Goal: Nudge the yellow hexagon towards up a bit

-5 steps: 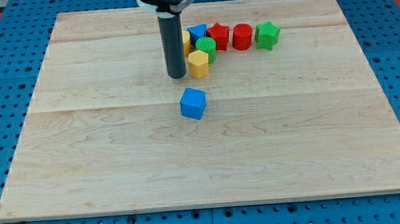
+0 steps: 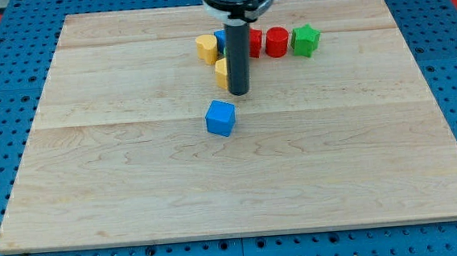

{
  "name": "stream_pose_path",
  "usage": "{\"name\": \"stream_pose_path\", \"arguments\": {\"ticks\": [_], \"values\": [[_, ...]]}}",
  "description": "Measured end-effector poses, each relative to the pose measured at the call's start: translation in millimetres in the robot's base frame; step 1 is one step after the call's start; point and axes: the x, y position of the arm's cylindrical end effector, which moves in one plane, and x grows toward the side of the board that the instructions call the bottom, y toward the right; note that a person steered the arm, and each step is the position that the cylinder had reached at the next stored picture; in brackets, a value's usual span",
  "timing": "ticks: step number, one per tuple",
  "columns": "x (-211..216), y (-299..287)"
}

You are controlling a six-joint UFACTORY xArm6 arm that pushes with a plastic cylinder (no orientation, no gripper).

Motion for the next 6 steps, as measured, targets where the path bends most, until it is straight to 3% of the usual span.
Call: {"name": "stream_pose_path", "arguments": {"ticks": [3,4,6], "values": [[17.0,-20.4],[5.2,2.8],[-26.2,-20.2]]}}
